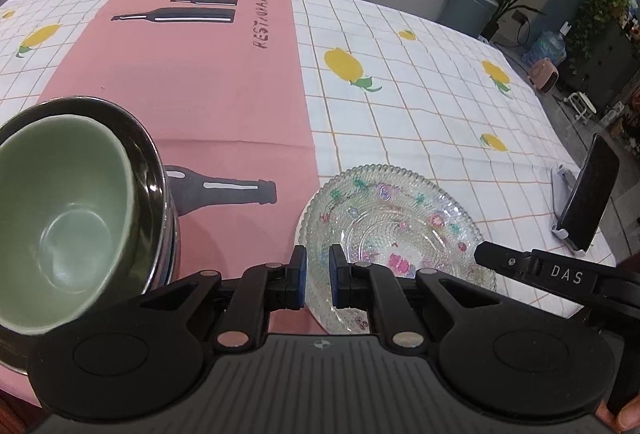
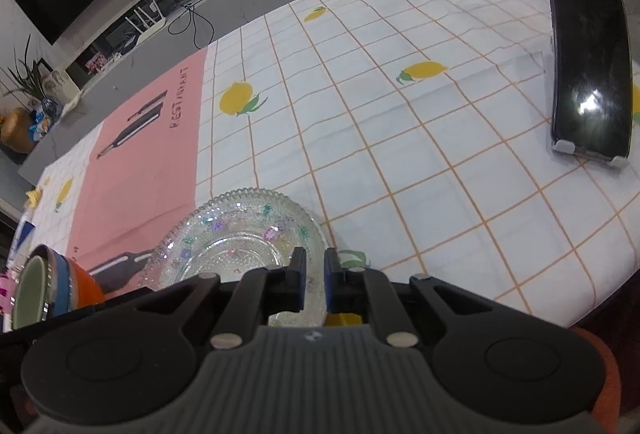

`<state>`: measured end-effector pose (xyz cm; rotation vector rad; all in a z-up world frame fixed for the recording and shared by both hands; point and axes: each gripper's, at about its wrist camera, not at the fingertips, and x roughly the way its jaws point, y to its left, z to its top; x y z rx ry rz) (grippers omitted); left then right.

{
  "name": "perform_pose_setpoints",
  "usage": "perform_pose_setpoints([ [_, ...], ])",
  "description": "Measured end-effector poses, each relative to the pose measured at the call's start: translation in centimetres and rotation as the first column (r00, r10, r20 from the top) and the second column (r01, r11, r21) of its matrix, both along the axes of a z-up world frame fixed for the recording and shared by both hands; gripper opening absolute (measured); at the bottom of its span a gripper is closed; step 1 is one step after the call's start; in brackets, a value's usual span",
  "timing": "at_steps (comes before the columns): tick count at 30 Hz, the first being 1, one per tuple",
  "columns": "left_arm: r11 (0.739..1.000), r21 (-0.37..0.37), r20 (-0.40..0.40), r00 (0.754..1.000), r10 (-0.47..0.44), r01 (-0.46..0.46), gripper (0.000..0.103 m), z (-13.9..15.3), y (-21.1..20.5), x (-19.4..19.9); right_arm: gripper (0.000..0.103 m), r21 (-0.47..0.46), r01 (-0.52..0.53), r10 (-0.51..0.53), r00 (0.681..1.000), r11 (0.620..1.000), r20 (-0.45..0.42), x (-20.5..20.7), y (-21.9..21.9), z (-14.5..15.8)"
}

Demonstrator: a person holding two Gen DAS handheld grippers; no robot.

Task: Organize plates and bowls
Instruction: 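Lift the second glass plate and lower it onto the plate stack, then open the left tool to release the glass plate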

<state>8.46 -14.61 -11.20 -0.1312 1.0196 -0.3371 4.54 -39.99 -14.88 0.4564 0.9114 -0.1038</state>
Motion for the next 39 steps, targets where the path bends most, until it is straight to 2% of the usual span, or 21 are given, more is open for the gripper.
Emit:
perform_pose_setpoints([
  [12, 0.999, 0.038, 0.012, 1.000, -0.006, 0.006, 0.010, -0.2, -0.2, 0.0, 0.007, -0.069, -0.014, 0.014, 1.000, 0.997, 0.003, 0.3, 0.8, -0.1],
  [15, 0.999, 0.044, 0.017, 1.000, -0.005, 0.004, 0.010, 0.0, -0.2, -0.1, 0.012, -0.056, -0.011, 0.012, 1.000, 0.998, 0.003, 0.3, 0.8, -0.1],
  [18, 0.999, 0.052, 0.047, 0.999, 0.002, -0.005, 0.014, 0.4, 0.0, -0.4, 0.012, -0.044, 0.003, -0.002, 1.000, 0.999, 0.011, 0.0, 0.6, 0.1],
  [23, 1.000, 0.026, 0.039, 0.999, 0.002, -0.003, 0.019, 0.3, 0.0, -0.3, 0.012, -0.045, 0.031, -0.031, 0.999, 0.999, 0.018, -0.3, 0.4, 0.4],
  [28, 0.999, 0.032, 0.025, 1.000, 0.001, -0.002, 0.020, 0.1, -0.2, -0.3, 0.004, -0.030, 0.034, -0.034, 0.999, 0.999, 0.008, -0.5, 0.6, 0.1],
  [32, 0.999, 0.036, 0.033, 0.999, 0.001, -0.002, 0.020, 0.1, -0.2, -0.4, 0.004, -0.034, 0.032, -0.032, 0.999, 0.999, 0.009, -0.4, 0.8, -0.1],
  [38, 0.997, 0.074, 0.059, 0.998, -0.026, 0.021, 0.021, 1.7, -0.2, -1.2, 0.012, -0.047, 0.035, -0.034, 0.999, 0.998, 0.027, -1.2, 1.0, 1.3],
  [39, 0.997, 0.077, 0.064, 0.997, -0.036, 0.031, 0.022, 2.2, -0.2, -1.3, 0.018, -0.053, 0.033, -0.032, 0.999, 0.998, 0.022, -1.3, 1.1, 1.6],
])
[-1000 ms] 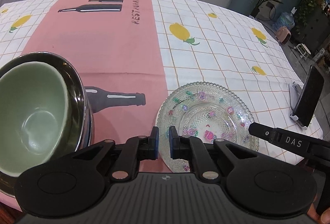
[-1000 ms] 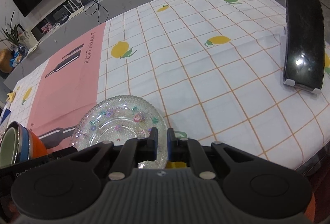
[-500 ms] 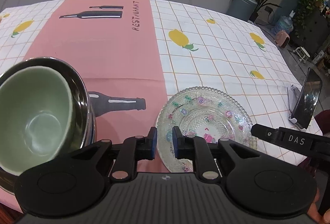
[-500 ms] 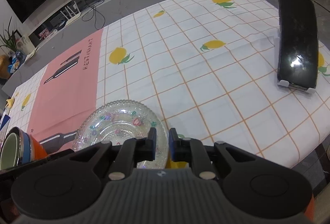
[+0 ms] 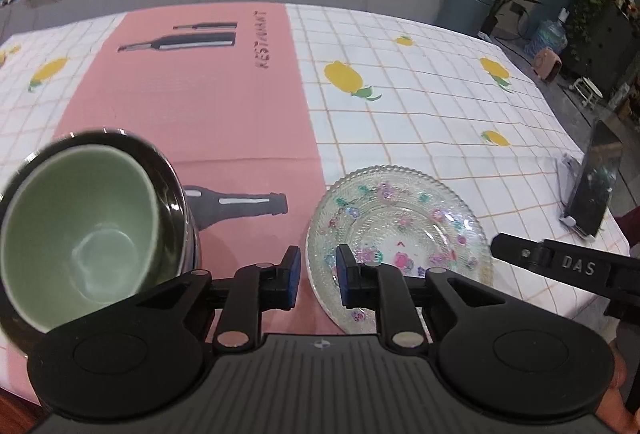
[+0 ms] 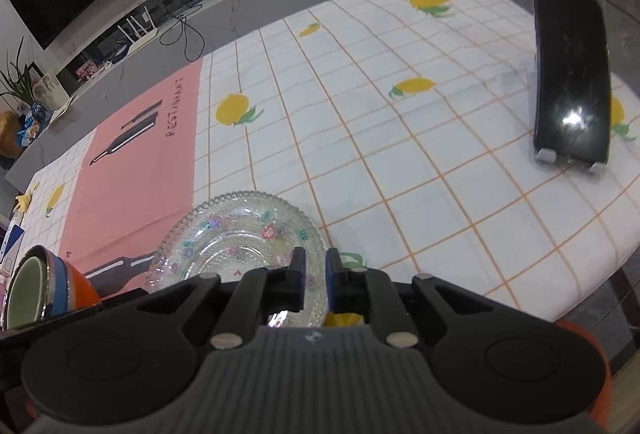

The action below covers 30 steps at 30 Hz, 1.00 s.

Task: Organize plates and bowls
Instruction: 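Open the left tool to release the glass plate, then close the left tool on the bowl stack rim while the right tool grips its side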

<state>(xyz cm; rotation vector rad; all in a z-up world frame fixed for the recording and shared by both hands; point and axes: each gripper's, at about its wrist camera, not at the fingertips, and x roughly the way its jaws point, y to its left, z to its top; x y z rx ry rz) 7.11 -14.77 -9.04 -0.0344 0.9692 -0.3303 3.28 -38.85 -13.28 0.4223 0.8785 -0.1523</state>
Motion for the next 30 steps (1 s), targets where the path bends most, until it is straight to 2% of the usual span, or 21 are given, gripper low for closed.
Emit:
perform_pose_setpoints([
  [1, 1.000, 0.000, 0.008, 1.000, -0.010, 0.010, 0.023, 0.5, 0.0, -0.2, 0.025, -0.006, -0.001, 0.001, 1.000, 1.000, -0.008, -0.1, 0.2, 0.3],
  [3, 0.999, 0.000, 0.030, 0.999, -0.034, 0.034, 0.026, 1.5, 0.0, -0.7, 0.031, -0.015, -0.004, 0.004, 1.000, 1.000, -0.014, -0.4, 0.6, 1.0],
  [7, 0.997, 0.018, 0.083, 0.993, -0.079, 0.078, 0.031, 3.6, 0.2, -1.7, 0.041, -0.032, -0.019, 0.018, 1.000, 0.999, -0.025, -1.0, 1.7, 2.4],
  [10, 0.994, 0.049, 0.119, 0.987, -0.106, 0.101, 0.038, 5.1, 0.8, -2.4, 0.046, -0.047, -0.038, 0.037, 0.999, 0.998, -0.029, -1.4, 2.8, 3.3],
  [14, 0.992, 0.080, 0.119, 0.987, -0.108, 0.099, 0.044, 6.2, 2.7, -2.6, 0.055, -0.059, -0.086, 0.084, 0.996, 0.995, -0.039, -1.6, 4.7, 4.3],
  [19, 0.997, 0.062, 0.118, 0.992, -0.049, 0.042, 0.055, 7.5, 6.8, -2.3, 0.063, -0.034, -0.161, 0.159, 0.986, 0.986, -0.049, -1.3, 7.6, 5.1],
  [21, 0.998, 0.067, 0.138, 0.990, -0.010, 0.000, 0.067, 8.0, 8.7, -2.2, 0.072, -0.014, -0.184, 0.184, 0.982, 0.983, -0.049, -1.0, 8.8, 5.5],
  [23, 0.997, 0.062, 0.159, 0.986, 0.038, -0.048, 0.074, 8.3, 10.6, -2.0, 0.073, 0.009, -0.208, 0.208, 0.977, 0.978, -0.039, -0.6, 9.9, 5.8],
  [26, 0.990, 0.055, 0.168, 0.978, 0.120, -0.131, 0.077, 8.3, 13.4, -1.6, 0.080, 0.045, -0.227, 0.229, 0.973, 0.973, -0.032, 0.2, 11.6, 6.1],
  [30, 0.971, 0.058, 0.161, 0.962, 0.218, -0.230, 0.079, 7.7, 16.6, -1.1, 0.082, 0.092, -0.230, 0.234, 0.972, 0.969, -0.037, 1.6, 13.5, 6.1],
])
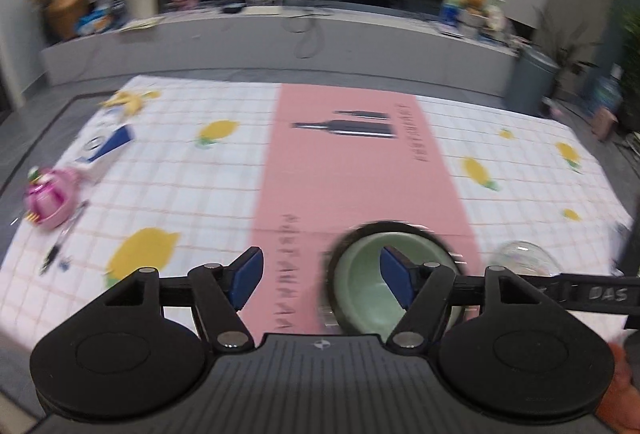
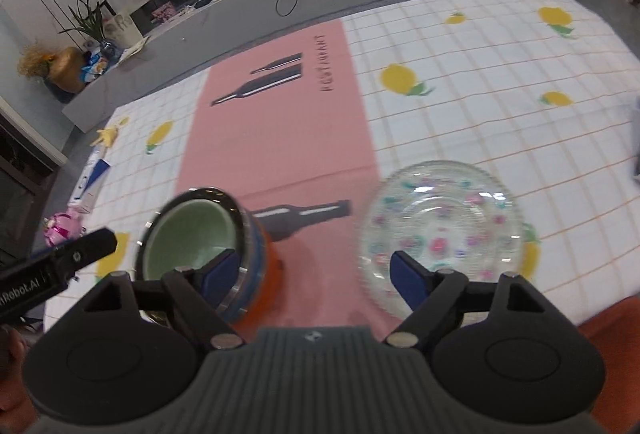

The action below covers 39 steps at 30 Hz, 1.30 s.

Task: Organize plates and bowls
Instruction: 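Close the left tool on the bowl stack rim while the right tool grips its side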

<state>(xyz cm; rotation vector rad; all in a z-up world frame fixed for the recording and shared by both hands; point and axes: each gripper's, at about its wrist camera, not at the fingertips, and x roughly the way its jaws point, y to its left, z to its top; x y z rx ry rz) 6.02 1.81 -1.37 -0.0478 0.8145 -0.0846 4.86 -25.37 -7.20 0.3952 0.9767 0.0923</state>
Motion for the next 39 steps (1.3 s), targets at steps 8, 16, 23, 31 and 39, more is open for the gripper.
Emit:
perform_pose_setpoints([
  [8, 0.989, -0.130, -0.080, 0.995, 0.066, -0.076, 0.079, -3.1, 3.9, 0.8, 0.085, 0.057, -0.026, 0.032, 0.994, 0.998, -0.107, 2.5, 3.1, -2.5],
  [16, 0.956, -0.286, -0.177, 0.984, 0.015, -0.066, 0.079, -6.7, 3.7, 2.1, 0.085, 0.096, -0.013, 0.031, 0.982, 0.995, -0.187, 4.4, 3.4, -5.3],
  [23, 0.936, -0.345, -0.252, 0.968, -0.015, -0.075, 0.076, -8.6, 3.0, 3.1, 0.080, 0.156, 0.000, 0.037, 0.971, 0.988, -0.238, 5.5, 3.1, -7.5],
  [31, 0.911, -0.397, -0.322, 0.946, -0.020, -0.116, 0.065, -10.3, 2.8, 3.8, 0.071, 0.271, 0.031, 0.047, 0.960, 0.962, -0.277, 5.9, 2.7, -9.2],
  [39, 0.896, -0.425, -0.337, 0.941, -0.028, -0.126, 0.052, -10.5, 2.8, 4.1, 0.052, 0.329, 0.012, 0.077, 0.963, 0.944, -0.257, 6.1, 2.9, -9.2],
])
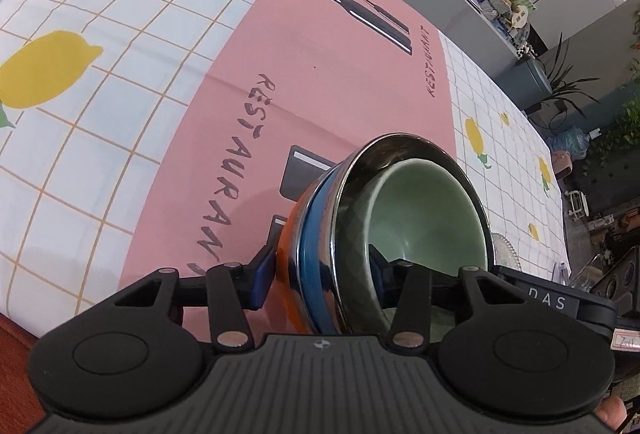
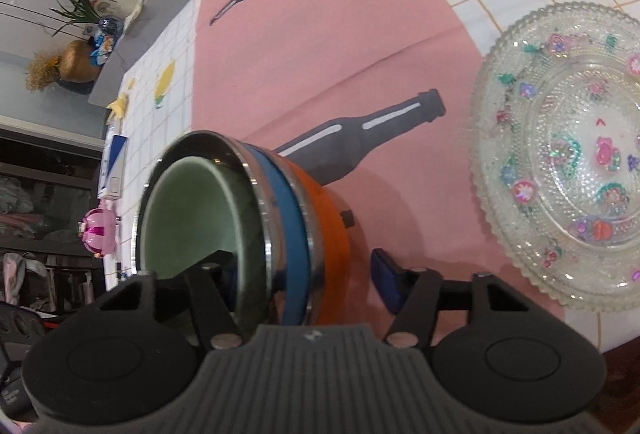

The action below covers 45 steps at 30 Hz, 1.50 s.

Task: Organize plates and bowls
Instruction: 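Close the left tool on the bowl stack rim while the right tool grips its side, then carry the bowl stack with both tools and lower it onto the glass plates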

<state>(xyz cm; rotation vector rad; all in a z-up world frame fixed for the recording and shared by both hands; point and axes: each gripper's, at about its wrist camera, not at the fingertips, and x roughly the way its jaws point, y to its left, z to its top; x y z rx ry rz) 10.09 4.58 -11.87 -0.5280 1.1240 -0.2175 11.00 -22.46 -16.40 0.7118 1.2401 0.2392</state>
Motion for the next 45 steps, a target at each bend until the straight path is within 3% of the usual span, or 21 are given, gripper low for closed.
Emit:
perform_pose_setpoints([
  [17, 0.999, 0.035, 0.033, 0.999, -0.003, 0.002, 0.050, 0.9, -0.1, -1.3, 0.050, 0.007, -0.003, 0.003, 1.000, 1.000, 0.017, -1.0, 0.4, 0.0],
  [29, 0.999, 0.041, 0.104, 0.995, -0.009, 0.005, 0.050, 3.9, -1.4, -3.4, 0.050, 0.016, -0.009, 0.007, 0.995, 1.000, 0.095, -3.1, -0.7, 2.6],
  [45, 0.994, 0.012, 0.146, 0.984, -0.107, 0.106, 0.050, 6.5, -8.5, -3.5, 0.050, 0.005, 0.070, -0.070, 0.986, 0.998, 0.154, -5.7, -8.1, 6.2],
])
